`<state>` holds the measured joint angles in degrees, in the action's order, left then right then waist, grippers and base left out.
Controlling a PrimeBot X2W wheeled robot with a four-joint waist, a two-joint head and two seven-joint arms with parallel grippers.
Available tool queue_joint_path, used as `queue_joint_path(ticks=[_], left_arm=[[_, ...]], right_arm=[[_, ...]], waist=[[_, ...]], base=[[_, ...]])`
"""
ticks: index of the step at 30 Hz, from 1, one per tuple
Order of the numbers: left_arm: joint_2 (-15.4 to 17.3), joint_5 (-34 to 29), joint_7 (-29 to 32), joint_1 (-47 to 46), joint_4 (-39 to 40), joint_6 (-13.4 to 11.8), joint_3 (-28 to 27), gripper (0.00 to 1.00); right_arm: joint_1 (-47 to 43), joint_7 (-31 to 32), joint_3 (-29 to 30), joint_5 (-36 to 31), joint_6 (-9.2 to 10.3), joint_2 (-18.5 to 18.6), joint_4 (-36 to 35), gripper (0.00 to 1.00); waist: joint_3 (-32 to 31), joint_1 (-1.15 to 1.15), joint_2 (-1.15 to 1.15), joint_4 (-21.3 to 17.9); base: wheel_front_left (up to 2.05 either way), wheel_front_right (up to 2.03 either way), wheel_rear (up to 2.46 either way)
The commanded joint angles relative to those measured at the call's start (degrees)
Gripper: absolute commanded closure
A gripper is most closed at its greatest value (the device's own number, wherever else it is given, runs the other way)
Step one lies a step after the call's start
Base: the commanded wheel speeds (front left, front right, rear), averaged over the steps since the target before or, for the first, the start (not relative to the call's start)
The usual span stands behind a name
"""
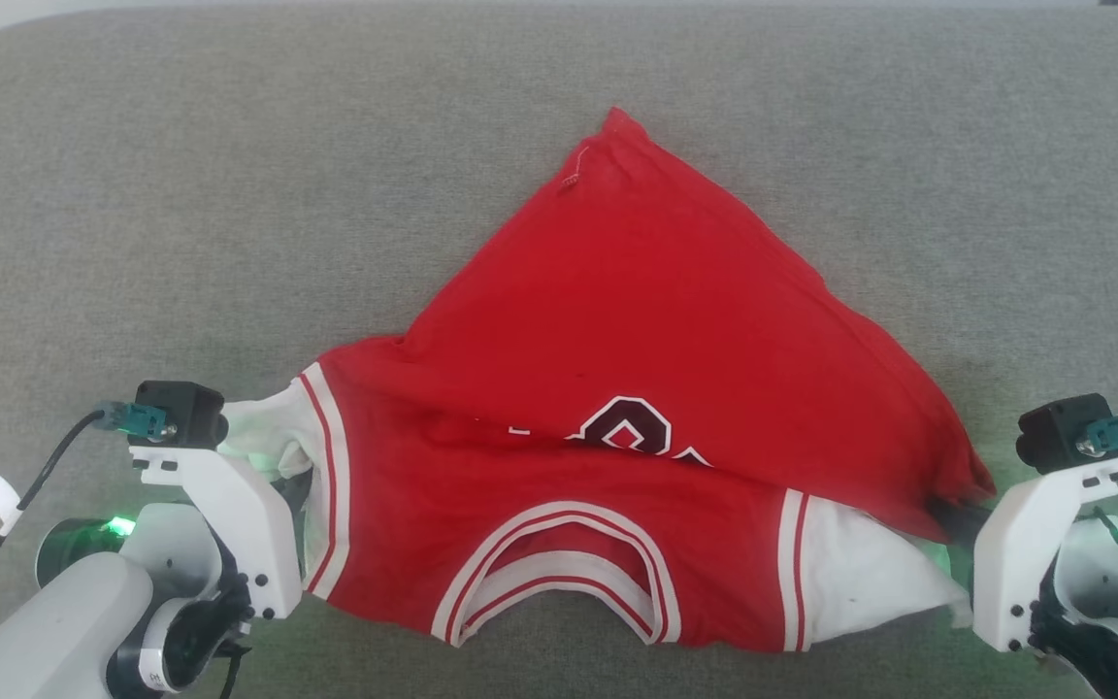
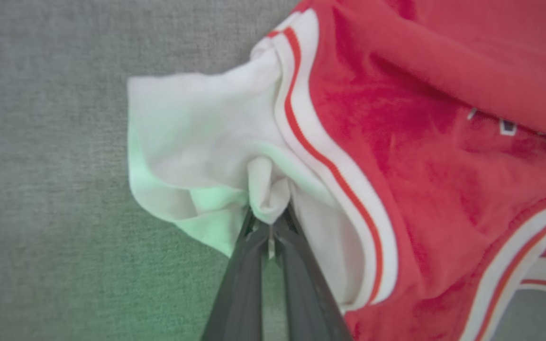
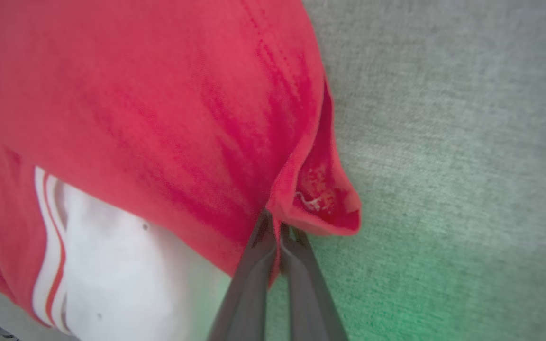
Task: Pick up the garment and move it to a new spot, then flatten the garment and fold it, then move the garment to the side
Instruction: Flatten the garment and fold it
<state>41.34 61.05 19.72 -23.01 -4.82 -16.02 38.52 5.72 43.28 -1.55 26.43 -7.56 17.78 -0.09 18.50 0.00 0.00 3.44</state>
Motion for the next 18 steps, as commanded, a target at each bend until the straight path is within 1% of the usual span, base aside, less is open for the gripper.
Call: queue_joint_path(ticks=[1, 2, 4, 6, 10, 12, 18], left_arm=[[-0.14, 0.48, -0.13, 0.29, -0.27, 0.18, 0.14, 1.0], [-0.14, 0.49, -0.13, 0.27, -0.37, 0.21, 0.17, 1.0], [-0.17, 0.5, -0.15, 0.26, -0.42, 0.23, 0.18, 1.0], [-0.21, 0.54, -0.21, 0.32, -0.48, 0.24, 0.2, 1.0], [-0.27, 0.63, -0.36, 0.85, -0.48, 0.08, 0.31, 1.0], [-0.35, 0.63, -0.43, 1.09, -0.32, -0.07, 0.43, 1.0], [-0.73, 0.31, -0.38, 1.25, 0.28, -0.34, 0.86, 1.0]], right_arm=[[-1.41, 0.63, -1.2, 0.17, 0.13, -1.07, 3.72, 0.05], [-0.83, 0.33, -1.43, 0.47, 0.13, -1.21, 3.89, 0.0], [-0.23, -0.11, -1.44, 0.58, 0.13, -1.22, 3.66, 0.0], [0.34, -0.14, -1.41, 0.4, 0.14, -0.2, 2.27, 0.0], [1.26, 0.08, 0.21, 1.2, 0.1, 0.39, -3.76, 0.0], [1.67, 0.47, 1.21, 0.56, 0.08, 0.71, -7.02, 0.0], [4.13, 3.03, 2.89, -0.35, 0.07, 0.1, -14.13, 0.0]], waist=[[0.01, 0.0, 0.0, -0.12], [-0.02, 0.0, 0.0, -0.19], [-0.07, 0.0, 0.0, -0.26], [-0.25, 0.0, 0.0, -0.28], [-0.76, 0.0, 0.0, -0.2], [-1.0, 0.0, 0.0, -0.1], [-1.35, 0.0, 0.0, 0.87]], base=[[0.0, 0.0, 0.0], [0.0, 0.0, 0.0], [0.0, 0.0, 0.0], [0.0, 0.0, 0.0], [0.0, 0.0, 0.0], [0.0, 0.0, 0.0], [0.0, 0.0, 0.0]])
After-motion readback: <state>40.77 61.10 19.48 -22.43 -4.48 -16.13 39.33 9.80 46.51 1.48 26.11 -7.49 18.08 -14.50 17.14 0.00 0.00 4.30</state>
